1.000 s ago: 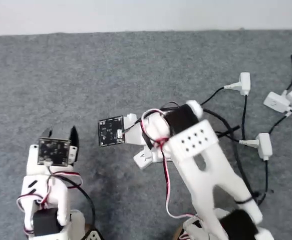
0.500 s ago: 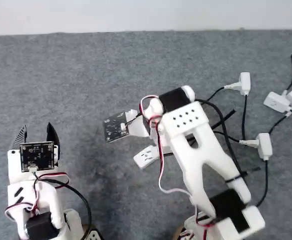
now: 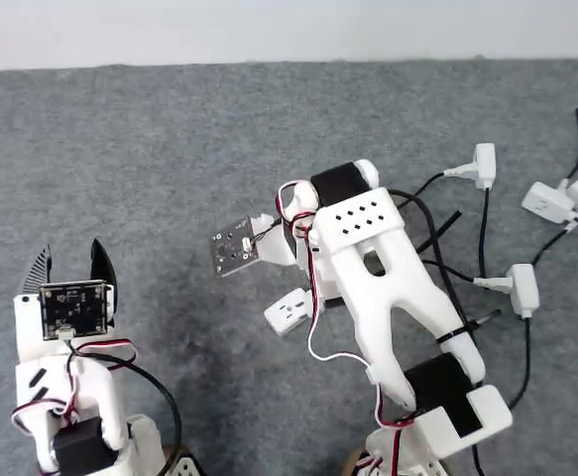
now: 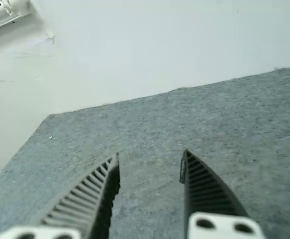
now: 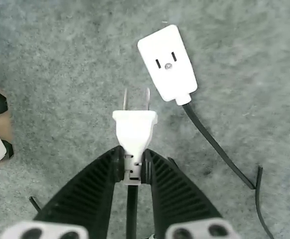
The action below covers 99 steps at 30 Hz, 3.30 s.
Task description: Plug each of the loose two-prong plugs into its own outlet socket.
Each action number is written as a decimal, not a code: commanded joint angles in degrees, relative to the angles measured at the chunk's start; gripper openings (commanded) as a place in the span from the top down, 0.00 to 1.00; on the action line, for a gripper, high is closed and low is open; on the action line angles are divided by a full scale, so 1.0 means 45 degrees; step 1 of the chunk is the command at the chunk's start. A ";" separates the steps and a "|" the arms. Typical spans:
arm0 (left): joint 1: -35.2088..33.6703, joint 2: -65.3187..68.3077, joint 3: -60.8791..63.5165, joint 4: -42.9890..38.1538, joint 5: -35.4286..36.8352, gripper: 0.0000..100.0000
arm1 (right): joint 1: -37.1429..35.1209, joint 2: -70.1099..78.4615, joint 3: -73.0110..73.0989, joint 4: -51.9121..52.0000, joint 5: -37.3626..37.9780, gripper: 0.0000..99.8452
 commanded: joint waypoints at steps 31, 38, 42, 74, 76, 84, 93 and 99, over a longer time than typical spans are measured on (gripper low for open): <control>0.8010 -0.0078 -0.1006 0.3184 -0.0684 0.80 | -0.3155 -0.0791 -0.3966 0.0713 -0.4689 0.99; 0.7189 -0.0078 -0.0830 0.2696 -0.0684 0.80 | -0.3604 -0.1748 -0.3966 0.0733 -0.5040 0.99; 0.7189 -0.0078 -0.0811 0.2657 -0.0684 0.80 | -0.3604 -0.2002 -0.3966 0.0733 -0.5392 0.99; 0.7092 -0.0078 -0.0322 0.2618 -0.0703 0.80 | -0.5011 -0.4054 -0.2090 0.0674 -0.6271 0.99; 0.6857 -0.0078 -0.0322 0.2618 -0.0703 0.80 | -0.4308 -0.3878 -0.1915 0.0498 -0.6291 0.99; 0.1387 -0.0078 -0.0381 0.0215 0.1954 0.80 | -0.2589 -0.1143 0.2969 -0.3018 -0.9905 0.90; 0.0899 -0.0078 -0.0322 0.0078 0.2657 0.80 | -0.3722 0.0244 0.6505 -0.6535 -1.3792 0.91; 0.0899 -0.0078 -0.0107 0.0000 0.2637 0.80 | -0.4308 0.0342 0.6759 -0.7101 -1.4359 0.91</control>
